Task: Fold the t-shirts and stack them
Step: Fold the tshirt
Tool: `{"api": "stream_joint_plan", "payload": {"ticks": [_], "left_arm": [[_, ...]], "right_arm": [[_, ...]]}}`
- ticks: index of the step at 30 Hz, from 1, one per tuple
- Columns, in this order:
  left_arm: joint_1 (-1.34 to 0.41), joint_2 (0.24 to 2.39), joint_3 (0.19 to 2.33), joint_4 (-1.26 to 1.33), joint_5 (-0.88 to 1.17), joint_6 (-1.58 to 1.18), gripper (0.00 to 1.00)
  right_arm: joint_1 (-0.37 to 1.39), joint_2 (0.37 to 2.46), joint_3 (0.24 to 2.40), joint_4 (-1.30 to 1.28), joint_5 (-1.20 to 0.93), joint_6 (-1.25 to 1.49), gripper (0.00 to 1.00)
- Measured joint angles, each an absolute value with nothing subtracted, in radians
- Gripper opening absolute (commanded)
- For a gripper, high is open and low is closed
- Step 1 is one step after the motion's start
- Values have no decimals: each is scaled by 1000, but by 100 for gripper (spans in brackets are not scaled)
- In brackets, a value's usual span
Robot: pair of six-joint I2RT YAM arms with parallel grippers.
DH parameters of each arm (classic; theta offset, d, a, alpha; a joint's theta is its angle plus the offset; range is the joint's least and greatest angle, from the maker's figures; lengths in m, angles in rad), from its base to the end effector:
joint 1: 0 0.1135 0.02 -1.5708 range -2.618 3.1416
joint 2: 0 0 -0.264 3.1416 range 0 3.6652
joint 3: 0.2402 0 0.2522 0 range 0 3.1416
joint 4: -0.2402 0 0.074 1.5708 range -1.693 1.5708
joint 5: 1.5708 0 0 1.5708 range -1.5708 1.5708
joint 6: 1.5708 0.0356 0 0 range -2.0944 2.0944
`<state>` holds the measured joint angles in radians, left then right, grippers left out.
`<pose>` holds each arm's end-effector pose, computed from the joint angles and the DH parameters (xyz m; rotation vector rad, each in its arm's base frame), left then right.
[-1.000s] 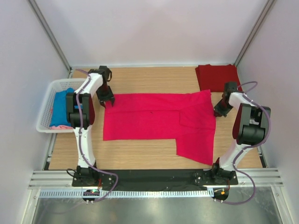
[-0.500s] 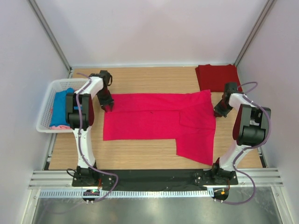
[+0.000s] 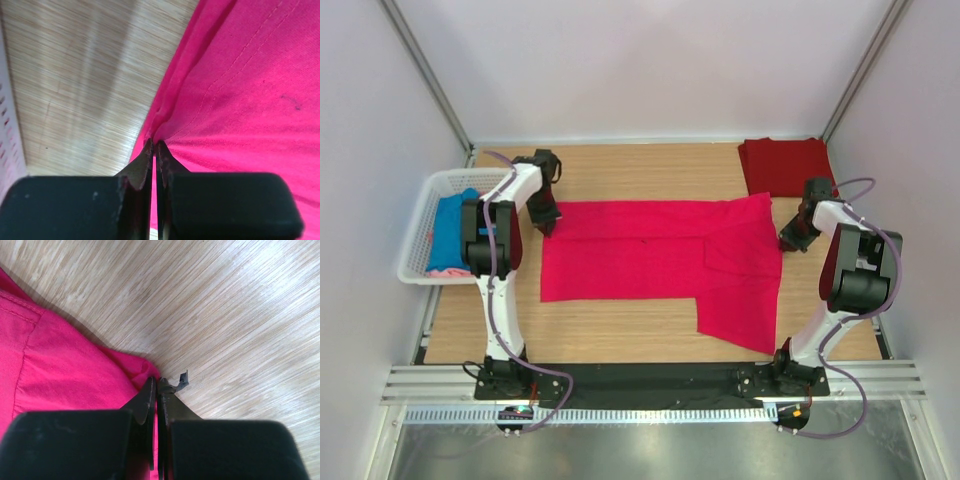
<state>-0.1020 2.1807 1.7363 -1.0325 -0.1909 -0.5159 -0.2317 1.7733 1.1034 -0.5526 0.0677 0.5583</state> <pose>0.4269 -0.0369 0.1703 -0.6266 2.9192 0.2296 0.3301 -0.0804 0.1641 1.0878 2.5661 -0.0134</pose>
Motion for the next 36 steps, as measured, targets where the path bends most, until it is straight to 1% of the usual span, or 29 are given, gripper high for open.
{"api": "stream_joint_plan", "payload": {"ticks": [14, 15, 17, 18, 20, 21, 22, 23, 24, 27, 33, 36], "left_arm": [[-104, 2181, 1736, -1032, -230, -514, 0], [-104, 2181, 1736, -1030, -229, -512, 5], [-104, 2181, 1737, -1029, -227, -510, 14], [-104, 2181, 1739, -1032, -227, -509, 26], [-104, 2183, 1752, -1041, -228, -504, 38], [-103, 2183, 1758, -1043, -228, -502, 44], [-103, 2183, 1766, -1047, -228, -498, 47], [-103, 2182, 1772, -1049, -228, -495, 51], [-103, 2178, 1775, -1052, -228, -492, 53], [-104, 2144, 1777, -1066, -228, -492, 57], [-120, 1954, 1742, -1057, -177, -514, 58], [-148, 1834, 1666, -1040, -133, -520, 58]], "right_arm": [[-233, 1773, 1103, -554, 67, 553, 1], [-233, 1773, 1103, -555, 67, 551, 2], [-233, 1771, 1106, -570, 70, 550, 8], [-233, 1771, 1110, -586, 73, 550, 14], [-233, 1771, 1125, -634, 87, 550, 21], [-233, 1770, 1135, -662, 98, 550, 29], [-234, 1769, 1152, -705, 115, 557, 32], [-234, 1766, 1171, -748, 135, 562, 34], [-236, 1760, 1192, -790, 155, 571, 38], [-240, 1718, 1240, -908, 216, 608, 45], [-218, 1547, 1255, -1084, 275, 686, 45], [-133, 1480, 1231, -1130, 275, 734, 45]]}}
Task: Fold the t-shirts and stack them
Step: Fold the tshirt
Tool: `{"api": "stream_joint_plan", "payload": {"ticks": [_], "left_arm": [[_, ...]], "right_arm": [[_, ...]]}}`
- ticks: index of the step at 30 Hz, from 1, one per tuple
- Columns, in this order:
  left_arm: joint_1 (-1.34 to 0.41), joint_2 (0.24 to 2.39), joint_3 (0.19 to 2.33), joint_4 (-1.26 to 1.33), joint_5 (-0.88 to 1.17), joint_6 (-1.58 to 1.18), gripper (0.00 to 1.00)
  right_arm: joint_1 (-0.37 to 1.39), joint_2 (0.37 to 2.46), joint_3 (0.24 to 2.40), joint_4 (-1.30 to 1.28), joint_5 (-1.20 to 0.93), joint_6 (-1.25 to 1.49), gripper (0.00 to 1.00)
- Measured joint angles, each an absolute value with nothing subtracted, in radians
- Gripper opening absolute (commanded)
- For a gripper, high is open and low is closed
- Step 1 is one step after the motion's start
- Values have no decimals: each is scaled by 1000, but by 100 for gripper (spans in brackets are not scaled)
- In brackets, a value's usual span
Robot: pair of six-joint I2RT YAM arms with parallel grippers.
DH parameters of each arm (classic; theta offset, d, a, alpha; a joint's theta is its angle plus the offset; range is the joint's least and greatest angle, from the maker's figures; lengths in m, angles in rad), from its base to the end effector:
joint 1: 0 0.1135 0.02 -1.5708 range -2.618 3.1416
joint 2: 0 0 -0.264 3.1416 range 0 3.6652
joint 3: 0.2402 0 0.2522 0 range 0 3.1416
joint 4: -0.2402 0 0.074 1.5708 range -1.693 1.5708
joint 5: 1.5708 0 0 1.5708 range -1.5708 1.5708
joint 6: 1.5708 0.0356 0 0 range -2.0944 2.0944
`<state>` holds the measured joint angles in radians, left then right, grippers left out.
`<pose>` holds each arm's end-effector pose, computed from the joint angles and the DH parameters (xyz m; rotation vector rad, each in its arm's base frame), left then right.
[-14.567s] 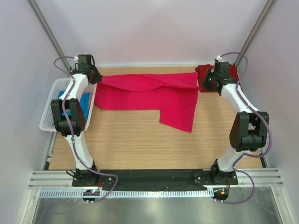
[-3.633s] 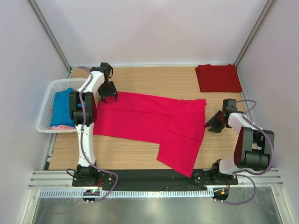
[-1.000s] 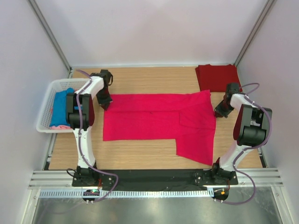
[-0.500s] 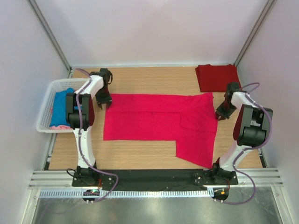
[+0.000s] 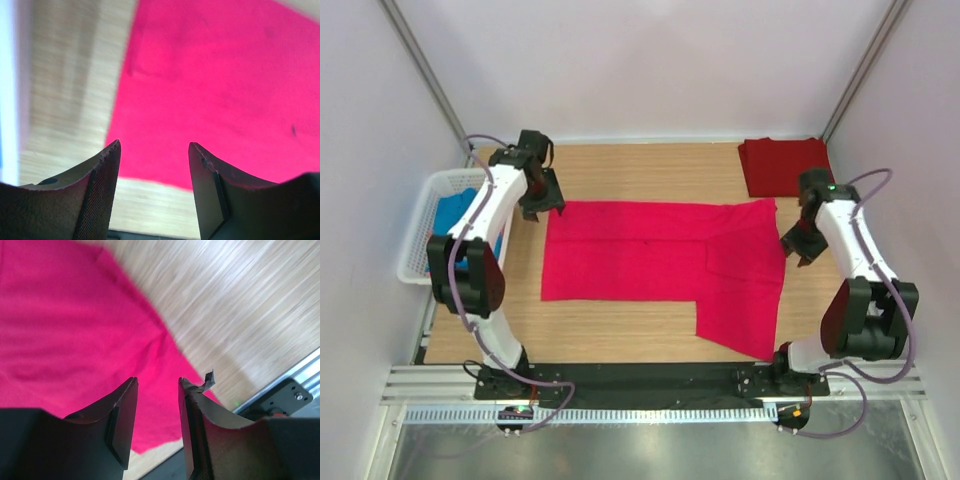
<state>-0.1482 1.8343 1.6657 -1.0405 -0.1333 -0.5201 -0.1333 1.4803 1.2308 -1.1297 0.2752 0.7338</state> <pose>0.3755 -0.0513 0.2842 -0.5428 2.7032 0.0085 0.2653 -0.0453 0.2678 1.2375 2.5825 -0.2974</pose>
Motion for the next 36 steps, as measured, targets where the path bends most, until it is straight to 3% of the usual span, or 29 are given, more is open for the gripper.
{"api": "stream_joint_plan", "payload": {"ticks": [6, 11, 22, 36], "left_arm": [[-210, 1673, 1407, -972, 20, -544, 59], [-206, 1700, 1274, -940, 100, -556, 59], [-202, 1924, 1298, -878, -10, -576, 63], [-169, 2146, 1654, -1005, -144, -566, 62]], "right_arm": [[222, 1439, 1106, -1110, 220, 828, 45], [258, 1429, 999, -935, 149, 817, 46], [253, 1713, 1026, -609, 140, 703, 46], [253, 1967, 1343, -485, 112, 593, 46]]}}
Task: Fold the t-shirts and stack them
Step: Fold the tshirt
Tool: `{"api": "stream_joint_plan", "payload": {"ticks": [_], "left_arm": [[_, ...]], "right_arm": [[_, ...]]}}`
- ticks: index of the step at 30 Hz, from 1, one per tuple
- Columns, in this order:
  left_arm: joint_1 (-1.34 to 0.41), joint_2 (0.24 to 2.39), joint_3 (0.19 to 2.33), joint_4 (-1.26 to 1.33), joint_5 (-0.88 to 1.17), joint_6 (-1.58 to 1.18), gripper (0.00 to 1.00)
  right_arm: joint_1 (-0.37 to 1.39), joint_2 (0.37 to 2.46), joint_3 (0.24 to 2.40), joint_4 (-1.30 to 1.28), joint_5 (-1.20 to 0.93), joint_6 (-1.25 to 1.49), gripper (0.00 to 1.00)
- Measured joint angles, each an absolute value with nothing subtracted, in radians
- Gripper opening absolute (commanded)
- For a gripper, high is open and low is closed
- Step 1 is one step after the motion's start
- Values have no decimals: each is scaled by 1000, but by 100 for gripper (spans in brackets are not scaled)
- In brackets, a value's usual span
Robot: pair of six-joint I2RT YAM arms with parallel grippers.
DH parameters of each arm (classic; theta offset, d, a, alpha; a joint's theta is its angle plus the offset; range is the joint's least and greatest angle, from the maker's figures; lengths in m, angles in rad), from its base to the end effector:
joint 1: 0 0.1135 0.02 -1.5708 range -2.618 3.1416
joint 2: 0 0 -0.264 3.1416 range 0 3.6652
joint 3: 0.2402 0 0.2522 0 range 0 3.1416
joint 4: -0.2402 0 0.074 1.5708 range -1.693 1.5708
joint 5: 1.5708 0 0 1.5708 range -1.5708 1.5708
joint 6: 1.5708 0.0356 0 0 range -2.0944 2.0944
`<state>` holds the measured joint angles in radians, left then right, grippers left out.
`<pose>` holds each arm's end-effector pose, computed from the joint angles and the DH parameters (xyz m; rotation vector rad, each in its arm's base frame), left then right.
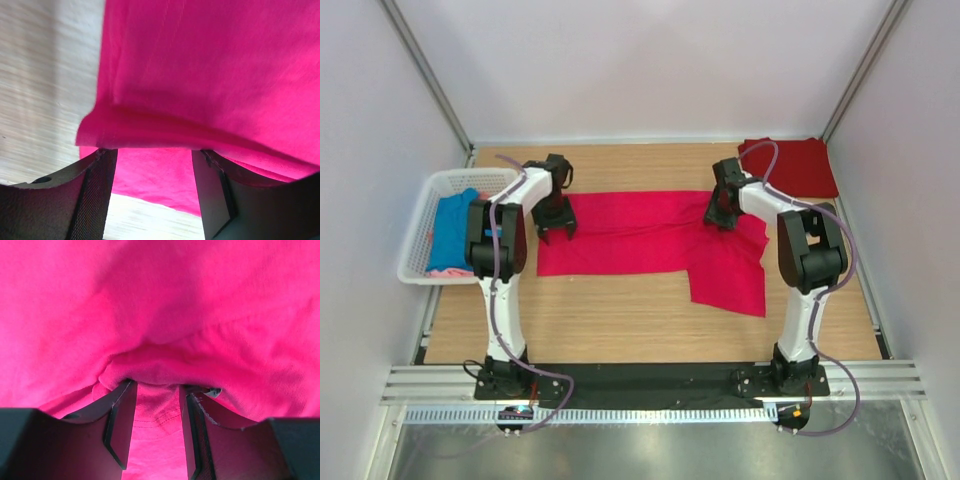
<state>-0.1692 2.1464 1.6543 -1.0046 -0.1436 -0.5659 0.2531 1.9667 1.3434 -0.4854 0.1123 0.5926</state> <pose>0.4109 -0.0650 0.1632 -0.6023 2.9559 0.1623 0.3926 0.0974 0.1649 0.4863 2.6282 0.1210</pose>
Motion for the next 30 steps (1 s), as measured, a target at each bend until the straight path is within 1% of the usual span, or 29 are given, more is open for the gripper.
{"api": "stream_joint_plan", "payload": {"ticks": [3, 6, 8, 10, 14, 18, 22, 26, 30], "left_arm": [[-164, 2157, 1686, -1014, -158, -566, 64], [-161, 2126, 1679, -1026, -148, -568, 65], [-161, 2076, 1658, -1028, -129, -570, 65], [-162, 2008, 1636, -1028, -105, -573, 65], [-162, 1885, 1576, -1011, -58, -577, 65], [-162, 1816, 1489, -984, 11, -585, 64], [-162, 1806, 1422, -976, 70, -595, 64], [-161, 1801, 1393, -973, 100, -595, 64], [-161, 1779, 1382, -967, 117, -595, 63]], "right_arm": [[253, 1995, 1410, -550, 122, 589, 46], [253, 1989, 1495, -733, 171, 644, 47], [253, 1950, 1516, -847, 209, 731, 47], [253, 1875, 1491, -944, 233, 817, 47], [252, 1635, 1343, -1085, 270, 996, 47], [239, 1446, 1150, -1129, 289, 1131, 44], [230, 1411, 961, -1106, 278, 1219, 40], [229, 1377, 780, -1065, 262, 1299, 40], [229, 1282, 707, -1024, 286, 1358, 38]]}}
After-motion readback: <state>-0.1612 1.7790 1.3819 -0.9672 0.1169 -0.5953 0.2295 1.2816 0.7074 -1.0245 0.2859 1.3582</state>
